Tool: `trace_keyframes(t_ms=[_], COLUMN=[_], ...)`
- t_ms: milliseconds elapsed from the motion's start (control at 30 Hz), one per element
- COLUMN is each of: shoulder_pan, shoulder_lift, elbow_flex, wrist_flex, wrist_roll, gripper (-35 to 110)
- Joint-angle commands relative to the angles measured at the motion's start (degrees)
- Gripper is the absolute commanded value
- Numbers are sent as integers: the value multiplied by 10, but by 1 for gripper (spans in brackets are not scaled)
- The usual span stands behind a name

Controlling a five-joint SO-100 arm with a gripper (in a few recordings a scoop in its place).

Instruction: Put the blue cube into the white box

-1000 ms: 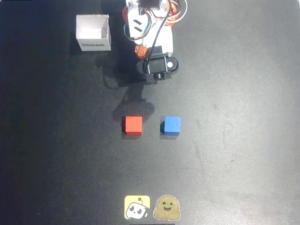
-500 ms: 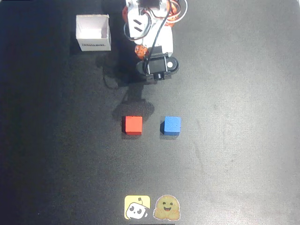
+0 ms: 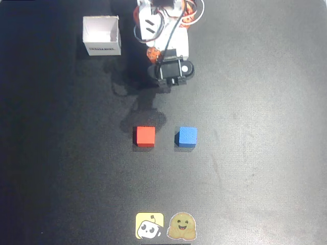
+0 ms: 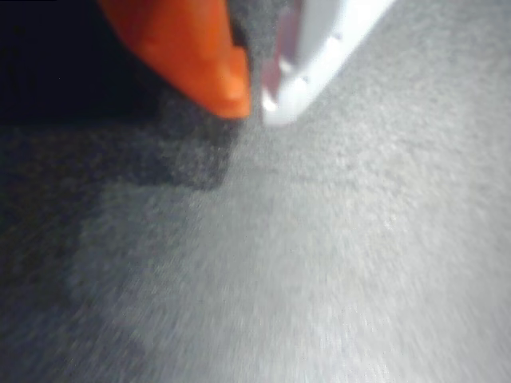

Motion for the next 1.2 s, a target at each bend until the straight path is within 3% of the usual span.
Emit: trace_keyframes(t_ms=[0, 200, 900, 1167], shoulder_pan=[1, -2, -40, -54], shoulder_lift=[1, -81, -696, -813], elbow_flex=[-42, -99, -529, -593], wrist_flex=[3, -15, -74, -102], wrist_roll=[4, 3, 25, 47], gripper=[0, 0, 0, 0])
